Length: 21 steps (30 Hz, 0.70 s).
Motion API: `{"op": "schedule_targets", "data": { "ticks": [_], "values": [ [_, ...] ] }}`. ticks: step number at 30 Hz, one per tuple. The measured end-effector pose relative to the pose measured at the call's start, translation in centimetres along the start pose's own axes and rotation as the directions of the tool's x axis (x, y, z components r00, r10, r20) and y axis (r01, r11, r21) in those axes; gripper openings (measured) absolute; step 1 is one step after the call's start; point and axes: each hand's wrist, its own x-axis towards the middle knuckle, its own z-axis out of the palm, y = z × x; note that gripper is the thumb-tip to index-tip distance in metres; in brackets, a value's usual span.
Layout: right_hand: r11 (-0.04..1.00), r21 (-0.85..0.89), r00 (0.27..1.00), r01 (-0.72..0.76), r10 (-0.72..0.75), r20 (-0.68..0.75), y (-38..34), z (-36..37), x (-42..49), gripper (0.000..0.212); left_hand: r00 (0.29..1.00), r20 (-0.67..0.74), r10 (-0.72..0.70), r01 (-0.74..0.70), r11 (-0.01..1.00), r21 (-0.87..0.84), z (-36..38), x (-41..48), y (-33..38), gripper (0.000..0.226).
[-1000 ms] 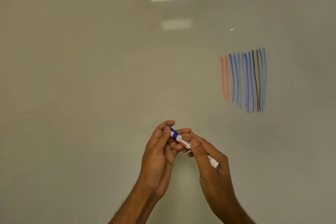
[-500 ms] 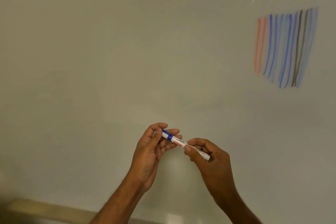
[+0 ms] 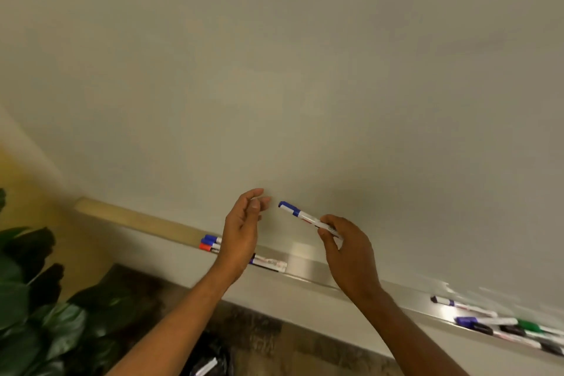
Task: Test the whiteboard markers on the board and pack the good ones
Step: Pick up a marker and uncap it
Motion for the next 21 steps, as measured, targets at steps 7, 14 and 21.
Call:
{"op": "schedule_targets", "data": {
  "ticks": [7,14,21],
  "values": [
    [0.977,-0.205,0.992,-0.053,0.075,0.101,5.4,6.6,-1.1,0.024,0.979,0.2,0.042,-0.148,0.821,0.552,-2.2,-2.6,-9.5,0.043],
    [0.944,-0.32,0.966,-0.076,0.149,0.211,8.6,11.7,-0.9,0.031,0.899,0.429,-0.086,-0.307,0.574,0.759,-0.6,-3.4,-16.0,0.058],
    [0.928,-0.367,0.938,-0.061,0.179,0.297,11.3,15.4,-0.7,0.033,0.881,0.459,-0.116,-0.347,0.501,0.793,0.8,-1.6,-19.8,0.066]
  ]
}}
